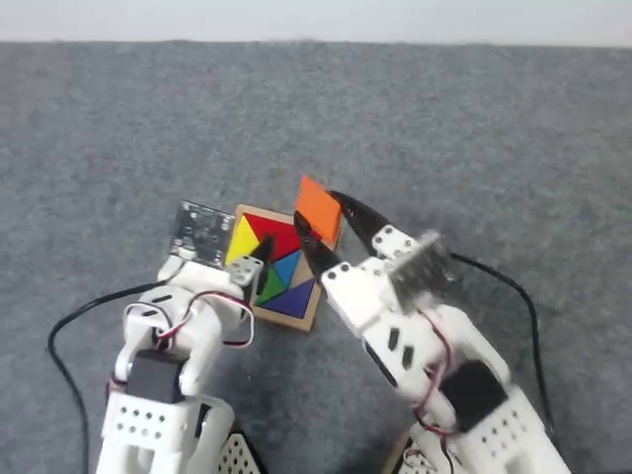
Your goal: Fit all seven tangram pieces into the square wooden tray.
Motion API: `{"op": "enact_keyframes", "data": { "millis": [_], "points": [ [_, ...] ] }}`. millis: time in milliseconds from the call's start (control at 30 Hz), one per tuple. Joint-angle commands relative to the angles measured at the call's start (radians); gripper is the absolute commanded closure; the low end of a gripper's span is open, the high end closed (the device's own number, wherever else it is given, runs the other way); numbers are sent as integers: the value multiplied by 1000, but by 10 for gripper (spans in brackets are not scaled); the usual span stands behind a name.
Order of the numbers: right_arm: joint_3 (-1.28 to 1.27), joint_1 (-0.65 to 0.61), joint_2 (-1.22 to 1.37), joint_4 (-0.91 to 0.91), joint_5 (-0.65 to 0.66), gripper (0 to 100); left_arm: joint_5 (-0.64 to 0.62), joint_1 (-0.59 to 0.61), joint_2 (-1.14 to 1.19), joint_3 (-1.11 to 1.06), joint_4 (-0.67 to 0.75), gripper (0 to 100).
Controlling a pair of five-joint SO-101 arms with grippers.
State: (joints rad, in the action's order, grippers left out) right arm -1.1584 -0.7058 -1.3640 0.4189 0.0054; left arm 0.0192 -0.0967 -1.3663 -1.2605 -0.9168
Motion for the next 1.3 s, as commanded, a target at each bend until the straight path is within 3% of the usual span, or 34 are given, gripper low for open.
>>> {"op": "enact_keyframes", "data": {
  "millis": [0,133,233,333,567,700,900,1033,1267],
  "points": [
    [23,-21,8,13,-94,990,9,-98,6,-7,71,823],
    [66,-70,39,68,-157,990,-18,-109,6,-71,222,822],
    [106,-137,44,160,-157,990,-110,-81,9,-127,368,820],
    [120,-159,45,219,-155,990,-196,-15,6,-131,419,819],
    [107,-156,47,223,-155,990,-229,-11,6,-87,397,819],
    [98,-139,39,216,-153,990,-221,-48,6,-39,287,819],
    [126,-88,35,216,-123,990,-98,-54,6,-39,221,819],
    [118,-93,45,220,-129,990,-86,-55,6,-31,216,819],
    [49,-214,45,225,-63,990,-87,-126,5,22,198,819]
  ]
}}
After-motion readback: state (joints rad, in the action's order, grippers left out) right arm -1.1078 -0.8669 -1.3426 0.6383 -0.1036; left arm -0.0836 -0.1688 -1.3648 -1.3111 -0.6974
